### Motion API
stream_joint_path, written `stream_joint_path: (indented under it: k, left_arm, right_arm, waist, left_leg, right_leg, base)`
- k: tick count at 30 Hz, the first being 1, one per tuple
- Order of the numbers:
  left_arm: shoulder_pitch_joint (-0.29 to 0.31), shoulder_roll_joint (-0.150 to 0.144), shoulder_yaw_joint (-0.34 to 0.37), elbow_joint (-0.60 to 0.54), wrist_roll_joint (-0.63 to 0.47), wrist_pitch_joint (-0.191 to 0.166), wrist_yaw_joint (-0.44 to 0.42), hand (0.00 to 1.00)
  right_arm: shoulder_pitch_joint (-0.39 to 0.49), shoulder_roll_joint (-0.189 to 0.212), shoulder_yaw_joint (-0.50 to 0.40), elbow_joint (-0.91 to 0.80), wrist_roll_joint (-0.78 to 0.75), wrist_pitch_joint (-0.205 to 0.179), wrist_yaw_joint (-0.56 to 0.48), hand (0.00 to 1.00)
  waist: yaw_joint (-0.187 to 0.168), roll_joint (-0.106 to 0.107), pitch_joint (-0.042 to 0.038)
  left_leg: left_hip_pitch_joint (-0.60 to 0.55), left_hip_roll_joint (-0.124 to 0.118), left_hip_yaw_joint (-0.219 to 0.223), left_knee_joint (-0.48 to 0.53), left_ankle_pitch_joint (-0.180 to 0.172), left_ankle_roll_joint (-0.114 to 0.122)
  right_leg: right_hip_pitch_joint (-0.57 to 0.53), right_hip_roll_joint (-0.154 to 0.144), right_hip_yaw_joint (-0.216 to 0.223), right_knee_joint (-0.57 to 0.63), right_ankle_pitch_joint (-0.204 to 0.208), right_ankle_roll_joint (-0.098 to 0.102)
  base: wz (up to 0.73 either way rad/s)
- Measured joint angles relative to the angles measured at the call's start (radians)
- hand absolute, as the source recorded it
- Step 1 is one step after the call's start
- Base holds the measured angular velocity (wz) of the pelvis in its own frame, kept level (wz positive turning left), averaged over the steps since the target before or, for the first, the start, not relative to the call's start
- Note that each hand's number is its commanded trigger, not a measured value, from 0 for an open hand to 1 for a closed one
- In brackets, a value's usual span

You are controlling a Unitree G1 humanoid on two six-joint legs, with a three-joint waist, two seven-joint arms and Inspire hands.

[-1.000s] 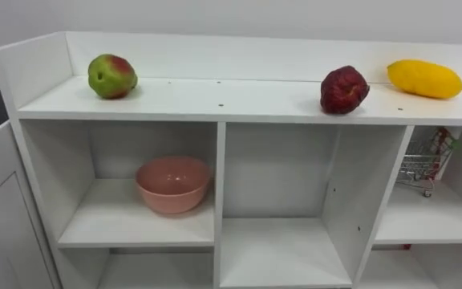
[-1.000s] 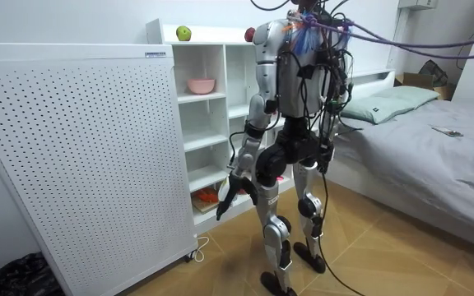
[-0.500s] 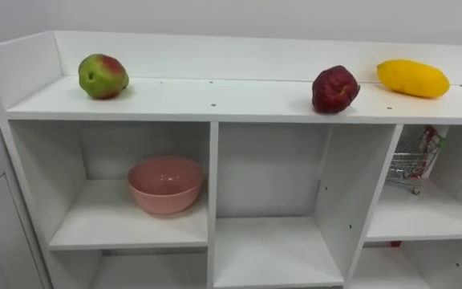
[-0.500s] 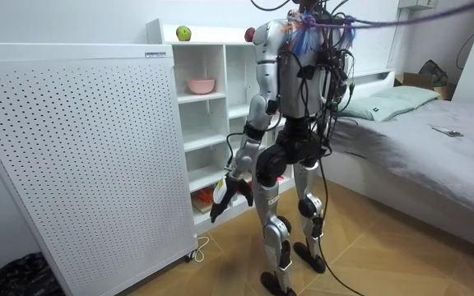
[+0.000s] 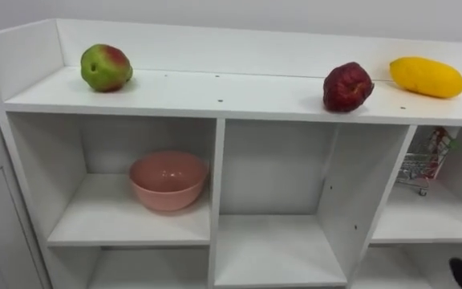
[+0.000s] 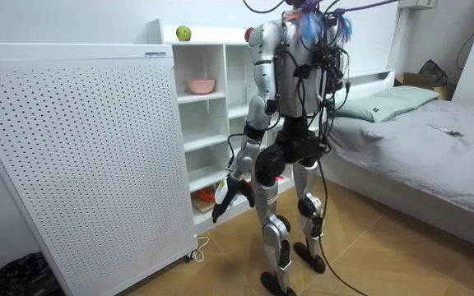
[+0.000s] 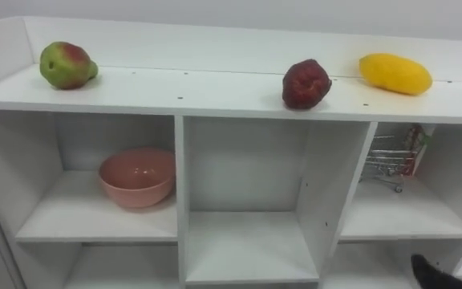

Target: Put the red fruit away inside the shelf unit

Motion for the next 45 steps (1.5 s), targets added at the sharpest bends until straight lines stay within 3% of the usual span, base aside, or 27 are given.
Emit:
stream_joint_path:
  k: [7, 16, 20, 31, 34, 38, 42, 45]
  left_arm:
    - [-0.011, -0.005, -0.034, -0.004, 0.006, -0.005, -0.003, 0.0]
    - [-0.022, -0.003, -0.054, -0.003, 0.009, -0.008, -0.038, 0.0]
    - [-0.035, -0.002, -0.055, 0.0, 0.009, -0.026, -0.043, 0.0]
    - [-0.062, 0.005, -0.055, 0.014, 0.006, -0.02, -0.069, 0.0]
    - [-0.062, 0.005, -0.056, 0.015, 0.005, -0.02, -0.069, 0.0]
    - [-0.061, 0.005, -0.055, 0.019, 0.006, -0.015, -0.066, 0.0]
    - [-0.059, 0.006, -0.055, 0.019, 0.007, 0.0, -0.067, 0.0]
    - [-0.059, 0.008, -0.055, 0.017, 0.007, 0.003, -0.081, 0.0]
  right_arm:
    - [-0.095, -0.028, 0.028, -0.088, -0.067, -0.022, -0.014, 0.0]
    - [-0.173, -0.04, 0.03, -0.153, -0.068, -0.033, 0.041, 0.0]
    - [-0.218, -0.081, 0.067, -0.159, -0.068, -0.045, 0.063, 0.0]
    - [-0.364, -0.082, 0.117, -0.16, -0.064, -0.052, 0.094, 0.0]
    - [-0.382, -0.089, 0.119, -0.152, -0.024, -0.052, 0.098, 0.0]
    - [-0.391, -0.127, 0.121, -0.125, 0.035, -0.045, 0.098, 0.0]
    - [-0.395, -0.155, 0.121, -0.108, 0.083, -0.027, 0.099, 0.0]
    - [-0.451, -0.16, 0.121, -0.053, 0.161, -0.024, 0.12, 0.0]
  waist:
    - [0.024, -0.002, -0.0005]
    - [0.027, -0.012, -0.0014]
    - [0.046, -0.011, -0.001]
    - [0.078, -0.014, 0.0003]
    - [0.08, -0.019, 0.0028]
    - [0.083, -0.034, 0.0051]
    - [0.085, -0.052, 0.0026]
    - [0.079, -0.056, 0.0021]
  left_leg:
    - [-0.004, 0.0, -0.004, 0.005, 0.0, 0.0]
    - [-0.018, -0.001, -0.028, 0.018, 0.0, 0.0]
    - [-0.018, 0.0, -0.028, 0.019, 0.0, 0.0]
    - [-0.021, 0.0, -0.049, 0.024, 0.0, 0.0]
    - [-0.022, 0.0, -0.067, 0.024, 0.001, 0.0]
    - [-0.028, -0.001, -0.089, 0.024, 0.001, -0.001]
    - [-0.036, -0.001, -0.097, 0.026, 0.002, -0.002]
    - [-0.037, -0.001, -0.098, 0.028, 0.002, -0.002]
  right_leg:
    - [-0.007, -0.001, -0.007, 0.015, 0.0, 0.0]
    - [-0.006, -0.005, -0.033, 0.019, 0.0, 0.0]
    - [-0.006, -0.004, -0.032, 0.019, 0.001, -0.001]
    - [-0.005, -0.005, -0.048, 0.015, 0.001, -0.001]
    - [0.0, -0.005, -0.059, 0.014, 0.001, -0.001]
    - [0.002, -0.005, -0.083, 0.014, 0.001, -0.001]
    - [0.0, -0.006, -0.094, 0.013, 0.001, -0.001]
    - [0.0, -0.006, -0.098, 0.013, 0.001, -0.001]
  base:
    - [0.02]
    - [0.06]
    - [0.0]
    - [0.03]
    - [0.13]
    - [0.11]
    - [0.07]
    - [0.0]
